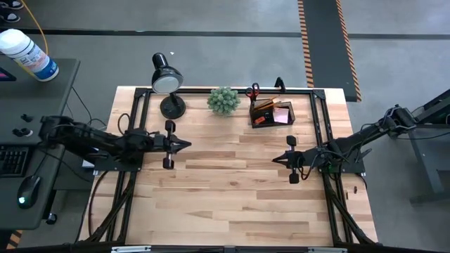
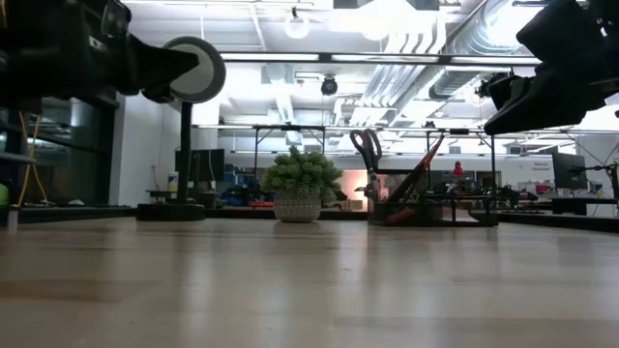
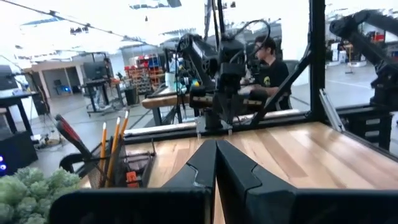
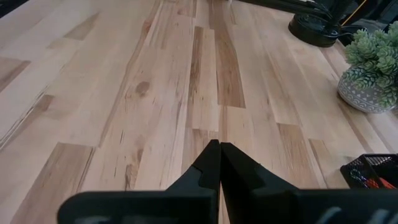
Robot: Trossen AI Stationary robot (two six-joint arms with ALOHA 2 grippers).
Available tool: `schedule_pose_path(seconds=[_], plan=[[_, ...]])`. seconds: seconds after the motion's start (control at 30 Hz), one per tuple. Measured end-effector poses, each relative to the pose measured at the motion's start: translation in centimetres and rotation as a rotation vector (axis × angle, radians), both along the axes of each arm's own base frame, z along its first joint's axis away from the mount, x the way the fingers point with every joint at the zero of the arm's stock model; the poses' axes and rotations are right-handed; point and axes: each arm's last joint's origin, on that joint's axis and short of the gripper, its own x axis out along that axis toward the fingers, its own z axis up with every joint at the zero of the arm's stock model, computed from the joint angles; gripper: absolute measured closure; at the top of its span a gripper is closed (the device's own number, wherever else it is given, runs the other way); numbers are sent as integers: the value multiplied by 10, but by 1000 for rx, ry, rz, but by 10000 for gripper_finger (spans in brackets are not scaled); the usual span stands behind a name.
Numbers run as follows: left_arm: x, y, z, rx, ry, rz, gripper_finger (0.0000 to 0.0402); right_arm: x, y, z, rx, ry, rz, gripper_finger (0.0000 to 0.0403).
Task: Pick and place office supplies into organizer
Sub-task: Return To Home Position
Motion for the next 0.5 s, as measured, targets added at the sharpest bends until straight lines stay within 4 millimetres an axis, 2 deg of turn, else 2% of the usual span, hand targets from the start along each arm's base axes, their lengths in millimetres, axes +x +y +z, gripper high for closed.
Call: schedule_pose_path(seconds=[0.23, 0.5], plan=[[-6, -2, 10, 50, -60, -45, 401, 0, 0, 0, 1, 1, 2, 402], [-16, -2, 3, 50, 63, -17, 401, 0, 0, 0, 1, 1, 2, 402]])
